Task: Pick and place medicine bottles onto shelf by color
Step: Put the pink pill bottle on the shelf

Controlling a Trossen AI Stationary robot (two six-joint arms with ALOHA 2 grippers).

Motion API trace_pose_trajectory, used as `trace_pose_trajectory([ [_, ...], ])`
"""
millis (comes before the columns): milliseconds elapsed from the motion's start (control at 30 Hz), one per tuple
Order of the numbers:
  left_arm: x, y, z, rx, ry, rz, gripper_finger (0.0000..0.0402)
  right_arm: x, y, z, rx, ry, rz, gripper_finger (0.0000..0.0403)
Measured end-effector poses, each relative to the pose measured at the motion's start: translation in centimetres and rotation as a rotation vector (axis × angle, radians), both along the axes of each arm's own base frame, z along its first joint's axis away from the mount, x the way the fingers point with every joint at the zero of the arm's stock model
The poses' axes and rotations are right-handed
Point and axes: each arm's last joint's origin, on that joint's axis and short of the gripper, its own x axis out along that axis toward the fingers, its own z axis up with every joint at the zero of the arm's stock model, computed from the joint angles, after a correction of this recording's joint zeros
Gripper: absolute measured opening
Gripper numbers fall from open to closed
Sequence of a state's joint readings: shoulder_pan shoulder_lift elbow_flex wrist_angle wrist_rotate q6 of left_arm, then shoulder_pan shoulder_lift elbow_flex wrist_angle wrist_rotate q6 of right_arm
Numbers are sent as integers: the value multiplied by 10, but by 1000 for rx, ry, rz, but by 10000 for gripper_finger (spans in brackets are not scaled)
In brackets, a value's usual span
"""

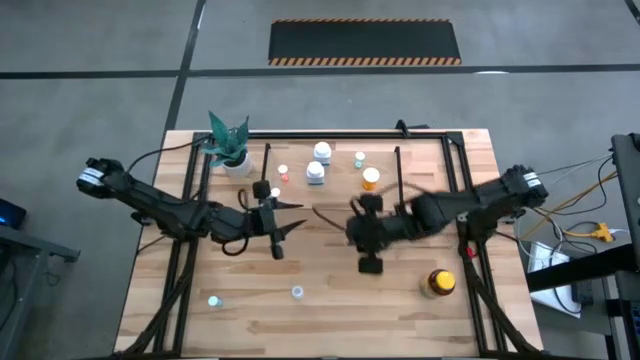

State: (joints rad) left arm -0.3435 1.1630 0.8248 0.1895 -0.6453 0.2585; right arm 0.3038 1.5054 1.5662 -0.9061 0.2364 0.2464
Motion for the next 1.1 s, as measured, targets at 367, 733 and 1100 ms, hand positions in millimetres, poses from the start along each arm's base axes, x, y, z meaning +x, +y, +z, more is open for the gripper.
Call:
trace_pose_trajectory([
  [367,-31,11,-5,-36,-132,-1,147,30,-94,21,-139,118,-75,111],
  [733,-42,15,-11,-42,-141,-2,147,40,-155,2,-64,193,-159,113],
  [1100,-41,15,-12,-36,-136,-2,147,44,-171,-7,-11,203,-182,116],
])
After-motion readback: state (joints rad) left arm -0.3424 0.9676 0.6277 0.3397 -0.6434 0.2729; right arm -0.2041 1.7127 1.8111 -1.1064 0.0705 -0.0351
